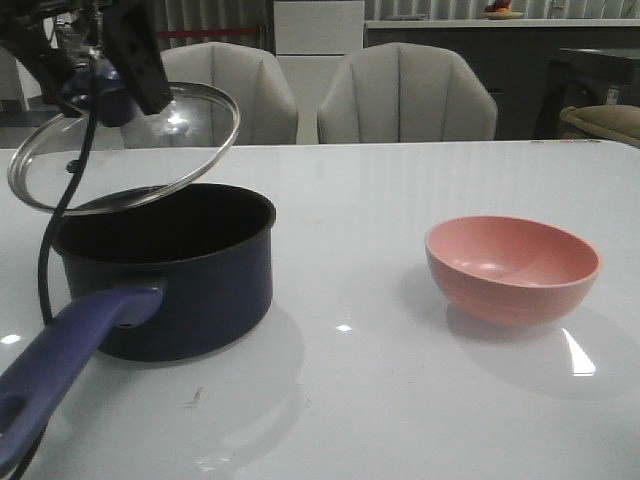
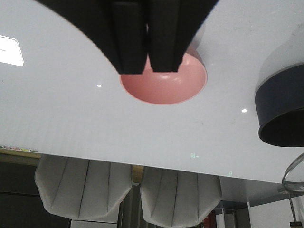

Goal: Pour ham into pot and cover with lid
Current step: 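Bring the glass lid back over the saucepan with the left gripper, then lower the lid onto the saucepan rim with the left gripper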

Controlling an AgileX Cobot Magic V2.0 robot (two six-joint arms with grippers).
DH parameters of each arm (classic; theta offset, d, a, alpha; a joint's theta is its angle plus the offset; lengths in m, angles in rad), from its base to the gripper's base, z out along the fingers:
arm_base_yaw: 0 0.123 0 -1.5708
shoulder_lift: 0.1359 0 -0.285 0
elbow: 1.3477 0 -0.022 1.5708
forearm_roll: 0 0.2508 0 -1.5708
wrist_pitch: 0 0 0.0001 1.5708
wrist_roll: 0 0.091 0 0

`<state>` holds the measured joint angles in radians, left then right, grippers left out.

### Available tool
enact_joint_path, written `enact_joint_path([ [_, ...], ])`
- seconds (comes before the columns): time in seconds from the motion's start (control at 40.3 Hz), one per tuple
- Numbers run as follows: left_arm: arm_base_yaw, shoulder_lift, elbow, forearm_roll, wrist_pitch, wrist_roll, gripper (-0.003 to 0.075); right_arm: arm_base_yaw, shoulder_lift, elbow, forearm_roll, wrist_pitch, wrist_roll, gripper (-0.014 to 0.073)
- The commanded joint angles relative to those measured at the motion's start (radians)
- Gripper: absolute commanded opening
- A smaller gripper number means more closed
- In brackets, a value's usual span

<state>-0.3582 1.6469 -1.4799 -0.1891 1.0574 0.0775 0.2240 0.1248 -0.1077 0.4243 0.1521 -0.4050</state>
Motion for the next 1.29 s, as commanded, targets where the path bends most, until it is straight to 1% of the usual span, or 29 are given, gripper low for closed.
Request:
enact_joint_path([
  [0.0, -0.029, -0.05, -0.037, -0.014, -0.074, -0.002, 0.0296, 0.001, 0.009, -0.027, 0.005, -0.081, -0.008, 0.015],
  [0.149, -0.039, -0.037, -0.052, -0.007, -0.061, -0.002, 0.0296, 0.001, 0.009, -0.027, 0.005, -0.081, -0.008, 0.015],
  [0.496, -0.039, 0.103, -0.244, -0.005, 0.152, 0.002, 0.0296, 0.001, 0.009, -0.027, 0.005, -0.081, -0.008, 0.015],
  [0.621, -0.039, 0.15, -0.273, -0.001, 0.204, 0.01, 0.0296, 0.001, 0.009, -0.027, 0.005, -0.081, -0.008, 0.015],
  [0.844, -0.04, 0.193, -0.276, 0.002, 0.211, 0.01, 0.0296, 0.001, 0.009, -0.027, 0.005, -0.081, -0.008, 0.015],
  [1.266, -0.058, 0.207, -0.277, 0.036, 0.213, 0.014, 0.0303, 0.001, 0.009, -0.027, 0.005, -0.081, -0.008, 0.015],
])
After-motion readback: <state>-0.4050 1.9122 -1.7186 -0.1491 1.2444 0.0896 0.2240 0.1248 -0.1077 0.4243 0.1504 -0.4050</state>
